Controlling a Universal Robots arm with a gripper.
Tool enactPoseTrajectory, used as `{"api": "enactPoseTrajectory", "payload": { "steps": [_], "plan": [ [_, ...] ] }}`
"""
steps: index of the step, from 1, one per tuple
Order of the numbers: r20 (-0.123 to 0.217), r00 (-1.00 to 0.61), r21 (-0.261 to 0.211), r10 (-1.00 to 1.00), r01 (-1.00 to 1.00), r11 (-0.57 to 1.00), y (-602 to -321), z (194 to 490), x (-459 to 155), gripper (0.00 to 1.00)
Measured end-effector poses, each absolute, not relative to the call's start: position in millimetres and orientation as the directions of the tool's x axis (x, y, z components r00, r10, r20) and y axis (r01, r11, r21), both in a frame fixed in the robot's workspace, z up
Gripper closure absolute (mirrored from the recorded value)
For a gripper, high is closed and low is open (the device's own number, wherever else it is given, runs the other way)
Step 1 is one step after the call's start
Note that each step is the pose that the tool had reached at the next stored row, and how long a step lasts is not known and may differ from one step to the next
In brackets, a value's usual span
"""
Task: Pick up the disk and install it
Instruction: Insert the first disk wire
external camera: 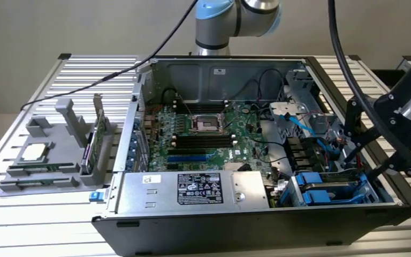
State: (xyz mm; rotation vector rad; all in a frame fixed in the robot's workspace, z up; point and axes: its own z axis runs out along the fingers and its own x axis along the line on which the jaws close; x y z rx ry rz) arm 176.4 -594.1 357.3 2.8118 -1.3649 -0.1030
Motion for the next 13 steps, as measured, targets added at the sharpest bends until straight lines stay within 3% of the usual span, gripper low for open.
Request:
{"api": "enactPoseTrajectory", "payload": {
  "steps": [13],
  "plan": [
    [-0.094, 0.617, -0.024, -0.781, -0.786, -0.618, -605, 348, 173, 0.56]
  ]
}}
